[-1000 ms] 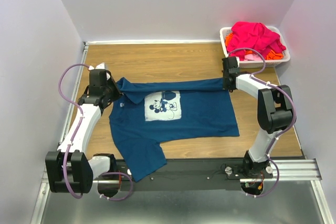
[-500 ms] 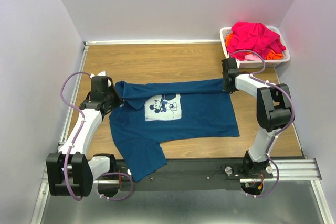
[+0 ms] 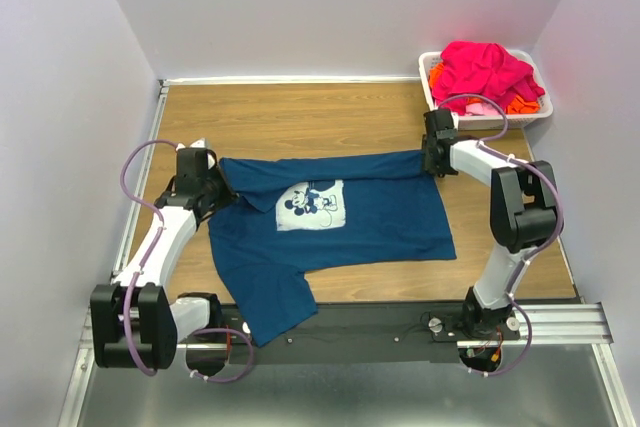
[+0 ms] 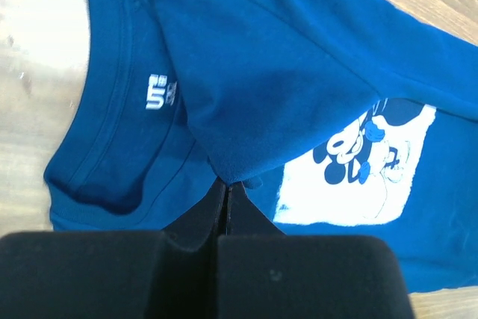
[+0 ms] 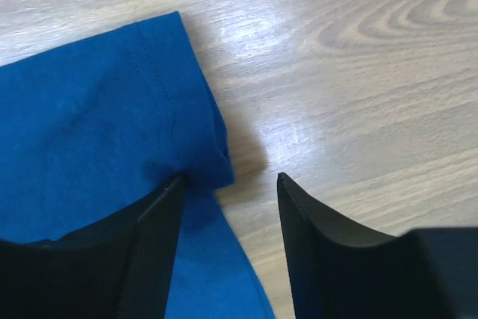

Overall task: Fold and stack the t-shirts
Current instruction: Fold the tshirt

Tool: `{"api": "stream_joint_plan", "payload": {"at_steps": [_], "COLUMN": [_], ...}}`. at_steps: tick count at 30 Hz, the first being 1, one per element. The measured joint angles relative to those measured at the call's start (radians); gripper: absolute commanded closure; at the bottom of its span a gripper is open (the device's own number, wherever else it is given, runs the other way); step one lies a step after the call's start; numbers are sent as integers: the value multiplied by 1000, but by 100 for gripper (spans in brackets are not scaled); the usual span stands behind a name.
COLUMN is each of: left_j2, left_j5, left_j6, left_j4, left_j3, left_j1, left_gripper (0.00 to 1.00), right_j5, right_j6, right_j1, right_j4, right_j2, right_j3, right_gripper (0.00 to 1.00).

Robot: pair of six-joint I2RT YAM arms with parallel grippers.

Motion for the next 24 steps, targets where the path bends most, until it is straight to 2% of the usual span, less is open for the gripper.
{"api": "stream_joint_plan", "payload": {"at_steps": [6,12,19,24], "left_j2": [142,318,550,627], "left_j5": [29,43,72,80], "left_j6": [39,75,110,126], "left_j4": [49,122,166,172], "left_j3": [100,222,372,420], "left_j1": [0,0,0,0], "left_gripper": [100,100,100,100], "right_j5": [-27,-112,-378,-520], "right_j6": [-25,-99,-165,-192], "right_j1": [32,200,414,521], "right_j4": [-11,41,151,238], "right_j2": [-80,-120,-62,40], "right_j3": [25,81,108,164], "right_gripper": [39,42,47,50]}}
